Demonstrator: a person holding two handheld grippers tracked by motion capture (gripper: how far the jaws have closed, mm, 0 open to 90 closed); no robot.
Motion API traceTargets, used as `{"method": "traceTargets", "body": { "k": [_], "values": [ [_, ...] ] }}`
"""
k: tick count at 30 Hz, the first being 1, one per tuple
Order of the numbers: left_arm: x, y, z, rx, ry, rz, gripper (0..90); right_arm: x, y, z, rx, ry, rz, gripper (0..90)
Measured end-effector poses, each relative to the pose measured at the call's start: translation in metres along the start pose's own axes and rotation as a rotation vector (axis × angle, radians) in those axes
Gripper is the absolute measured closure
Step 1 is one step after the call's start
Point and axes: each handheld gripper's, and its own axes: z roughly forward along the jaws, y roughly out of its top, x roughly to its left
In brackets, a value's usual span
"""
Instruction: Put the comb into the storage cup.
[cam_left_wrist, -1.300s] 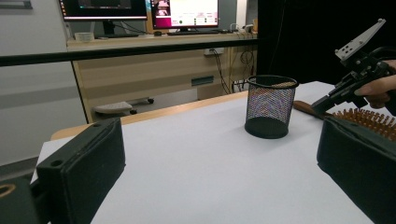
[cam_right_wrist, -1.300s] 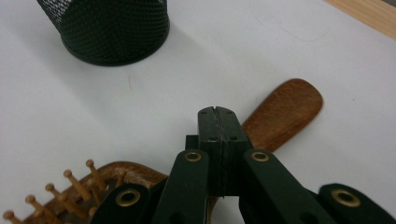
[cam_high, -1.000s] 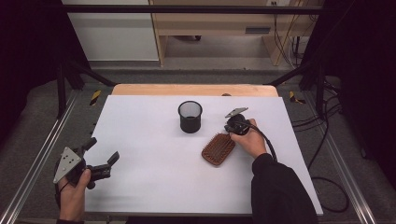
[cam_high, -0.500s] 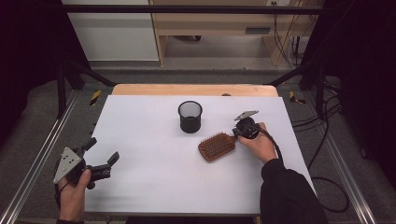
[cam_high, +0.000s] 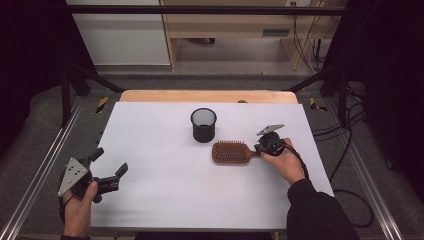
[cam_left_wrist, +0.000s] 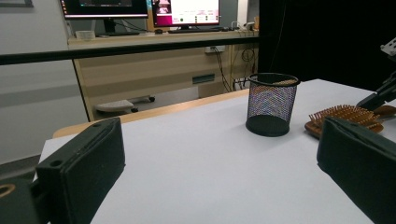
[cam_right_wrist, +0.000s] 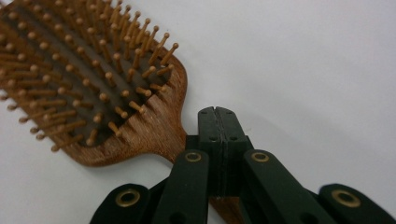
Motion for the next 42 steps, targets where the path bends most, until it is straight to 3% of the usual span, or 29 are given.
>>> {"method": "traceTargets", "body": {
  "k": [7,21,32,36,38,42],
  "values": [
    [0.000,0.000,-0.001,-0.003,0.005,-0.004,1.2,-0.001,-0.006,-0.003,0.021,-0.003,0.026,90.0],
    [0.000,0.000,-0.001,-0.003,0.003,-0.004,1.2,0.014,-0.016,-0.019,0.038,0.036,0.019,90.0],
    [-0.001,0.000,-0.001,0.002,-0.002,-0.001,1.2,0.034,-0.020,-0.030,0.039,0.073,0.003,90.0],
    [0.000,0.000,-0.001,0.001,-0.003,-0.002,1.2,0.029,-0.020,-0.033,0.017,0.060,0.022,90.0],
    [0.000,0.000,-0.001,0.001,-0.003,-0.002,1.2,0.021,-0.024,-0.031,0.029,0.045,0.045,90.0],
    [0.000,0.000,0.000,0.002,-0.003,-0.002,1.2,0.019,-0.029,-0.030,0.044,0.048,0.054,90.0]
  ]
}}
